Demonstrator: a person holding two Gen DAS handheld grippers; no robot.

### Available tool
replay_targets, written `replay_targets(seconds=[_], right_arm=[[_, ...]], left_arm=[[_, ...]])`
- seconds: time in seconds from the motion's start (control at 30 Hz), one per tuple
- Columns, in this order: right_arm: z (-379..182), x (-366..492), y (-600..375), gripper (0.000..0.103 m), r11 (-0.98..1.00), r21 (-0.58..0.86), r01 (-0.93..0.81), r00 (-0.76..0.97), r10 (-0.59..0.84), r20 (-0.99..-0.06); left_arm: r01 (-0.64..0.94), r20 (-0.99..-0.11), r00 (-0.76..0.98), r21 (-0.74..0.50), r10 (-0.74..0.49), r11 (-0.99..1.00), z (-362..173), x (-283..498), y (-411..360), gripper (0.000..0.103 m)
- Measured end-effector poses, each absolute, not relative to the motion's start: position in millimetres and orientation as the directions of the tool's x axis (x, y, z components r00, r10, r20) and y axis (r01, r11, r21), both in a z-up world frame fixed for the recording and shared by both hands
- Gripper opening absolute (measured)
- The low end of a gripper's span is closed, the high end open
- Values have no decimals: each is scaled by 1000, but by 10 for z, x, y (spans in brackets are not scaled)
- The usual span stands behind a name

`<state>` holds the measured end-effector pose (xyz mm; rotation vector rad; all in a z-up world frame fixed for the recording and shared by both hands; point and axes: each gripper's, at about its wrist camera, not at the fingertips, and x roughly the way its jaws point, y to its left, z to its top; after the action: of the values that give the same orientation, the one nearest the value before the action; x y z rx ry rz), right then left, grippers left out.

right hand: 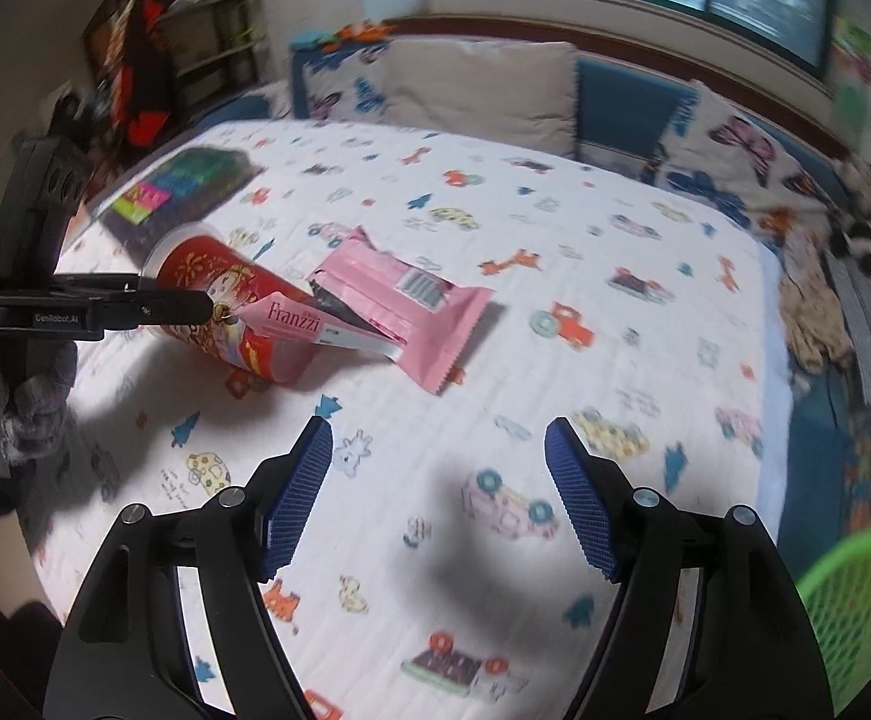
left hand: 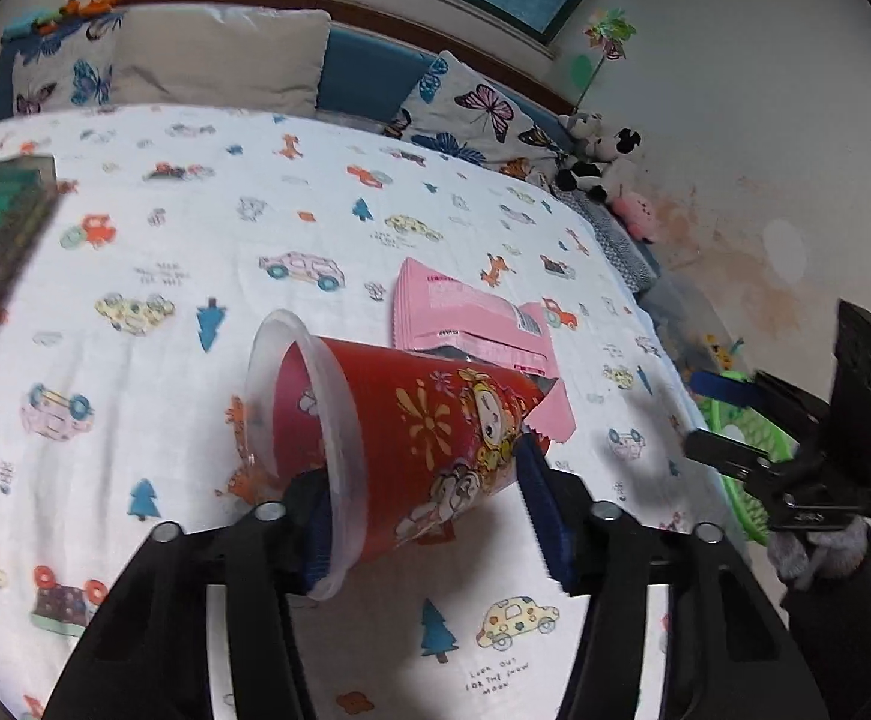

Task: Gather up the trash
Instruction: 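Grasp the red paper cup lying on the sheet with the left gripper, then grasp the pink snack wrapper with the right gripper while the left gripper holds the red cup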

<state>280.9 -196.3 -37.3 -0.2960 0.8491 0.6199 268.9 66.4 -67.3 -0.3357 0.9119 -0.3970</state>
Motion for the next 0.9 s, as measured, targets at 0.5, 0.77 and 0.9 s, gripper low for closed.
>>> replay_targets(seconds=[0.5,0.77,0.9], right_arm=[[-691,3372,-1223,87,511,-178,-841,387,338,-858],[-816,3562,-881,87,387,-215,-896,349,317,-882],[-911,3633,-747,88,349,-211,-913,322,301,-898]], left_arm=[[194,-652,611,-427,-449,883,-430,2436,820,8],[130,-651,645,-424,-401,896,-392,2273,1106,8],[114,-647,655,-427,-391,897,-400,2208,1179,8]])
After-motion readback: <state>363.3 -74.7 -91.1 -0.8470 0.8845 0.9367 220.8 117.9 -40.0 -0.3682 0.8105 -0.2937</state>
